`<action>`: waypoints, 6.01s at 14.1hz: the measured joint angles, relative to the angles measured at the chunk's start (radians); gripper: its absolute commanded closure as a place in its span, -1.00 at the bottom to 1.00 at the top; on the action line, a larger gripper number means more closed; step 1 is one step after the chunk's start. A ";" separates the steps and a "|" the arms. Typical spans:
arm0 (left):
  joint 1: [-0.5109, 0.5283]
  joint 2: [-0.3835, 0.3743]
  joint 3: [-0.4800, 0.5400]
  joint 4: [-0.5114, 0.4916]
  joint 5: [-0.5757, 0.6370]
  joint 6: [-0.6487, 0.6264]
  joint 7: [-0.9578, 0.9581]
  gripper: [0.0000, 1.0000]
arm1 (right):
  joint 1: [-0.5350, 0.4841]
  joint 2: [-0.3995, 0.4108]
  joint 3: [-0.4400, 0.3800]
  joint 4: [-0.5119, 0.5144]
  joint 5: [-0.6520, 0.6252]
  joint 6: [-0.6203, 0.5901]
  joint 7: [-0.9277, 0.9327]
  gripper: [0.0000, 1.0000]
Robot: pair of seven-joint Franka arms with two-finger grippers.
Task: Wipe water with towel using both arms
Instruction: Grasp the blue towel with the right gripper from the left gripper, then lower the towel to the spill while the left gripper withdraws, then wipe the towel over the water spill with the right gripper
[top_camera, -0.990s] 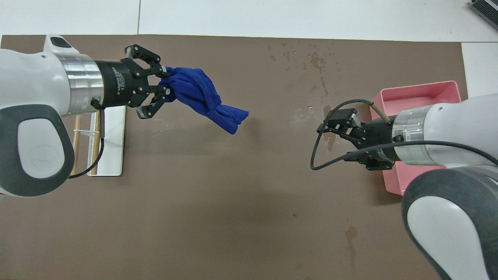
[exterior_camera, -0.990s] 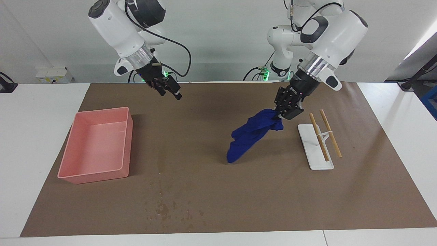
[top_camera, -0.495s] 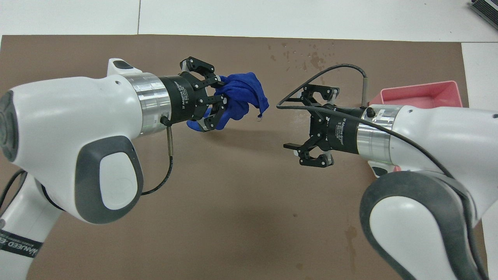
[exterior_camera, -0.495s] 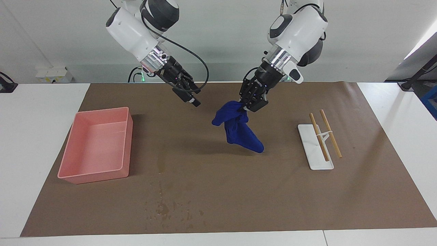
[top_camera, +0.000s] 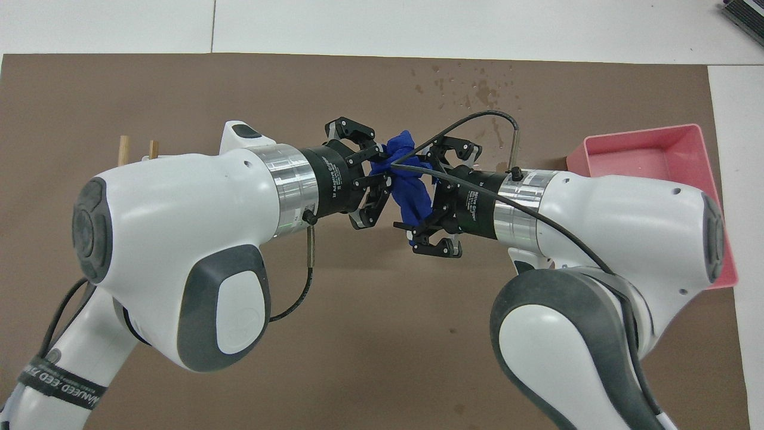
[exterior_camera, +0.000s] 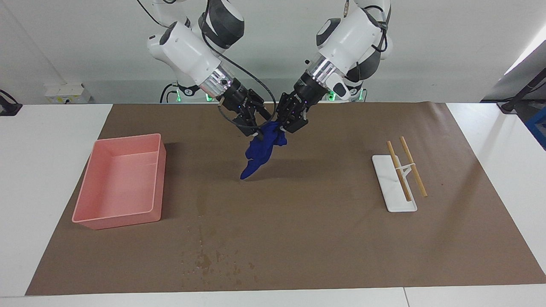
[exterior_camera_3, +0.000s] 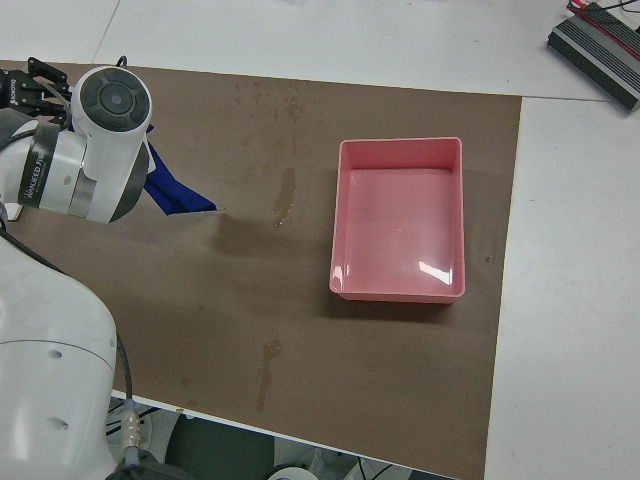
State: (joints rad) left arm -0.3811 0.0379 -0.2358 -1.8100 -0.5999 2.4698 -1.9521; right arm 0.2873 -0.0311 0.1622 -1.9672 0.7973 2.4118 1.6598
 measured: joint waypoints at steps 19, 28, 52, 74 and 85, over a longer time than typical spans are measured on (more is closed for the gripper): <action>-0.009 -0.026 -0.004 -0.004 0.000 -0.135 -0.014 -0.10 | 0.022 0.022 -0.009 0.003 0.000 -0.001 -0.259 1.00; 0.010 -0.030 0.023 0.024 0.096 -0.112 0.188 -1.00 | 0.027 0.025 -0.001 0.002 -0.020 -0.077 -0.301 1.00; 0.432 -0.002 0.032 0.248 0.613 -0.907 1.967 -1.00 | -0.204 0.160 -0.012 -0.125 -0.825 -0.273 -1.569 1.00; 0.435 -0.002 0.036 0.244 0.613 -0.907 1.967 -1.00 | -0.267 0.502 -0.013 0.132 -0.828 0.007 -1.624 1.00; 0.435 -0.002 0.036 0.244 0.613 -0.907 1.967 -1.00 | -0.259 0.579 -0.006 0.228 -0.922 0.080 -1.625 1.00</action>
State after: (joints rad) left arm 0.0543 0.0359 -0.1998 -1.5662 0.0131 1.5624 0.0146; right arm 0.0278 0.5478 0.1560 -1.7391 -0.1246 2.4914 0.0352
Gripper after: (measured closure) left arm 0.000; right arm 0.833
